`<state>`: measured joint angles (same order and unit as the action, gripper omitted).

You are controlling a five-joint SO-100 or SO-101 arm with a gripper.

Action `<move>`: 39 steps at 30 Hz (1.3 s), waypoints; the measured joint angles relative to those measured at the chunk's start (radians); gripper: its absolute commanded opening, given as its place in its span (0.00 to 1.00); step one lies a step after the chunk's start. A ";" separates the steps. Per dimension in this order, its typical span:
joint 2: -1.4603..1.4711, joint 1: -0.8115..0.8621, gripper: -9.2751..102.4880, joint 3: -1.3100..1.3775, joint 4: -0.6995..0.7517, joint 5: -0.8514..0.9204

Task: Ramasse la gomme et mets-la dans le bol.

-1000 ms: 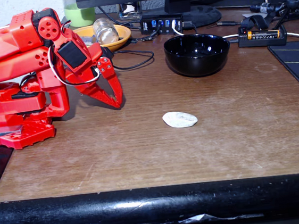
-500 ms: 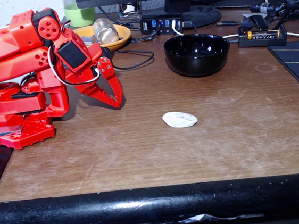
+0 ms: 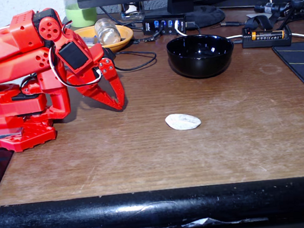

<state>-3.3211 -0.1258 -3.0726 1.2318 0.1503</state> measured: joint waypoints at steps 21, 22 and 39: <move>0.000 0.000 0.03 0.000 0.000 0.000; 0.000 0.000 0.03 0.000 0.000 0.000; 0.557 0.014 0.03 0.353 -0.201 0.170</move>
<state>-2.7642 -0.1120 -2.7197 1.0308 0.3206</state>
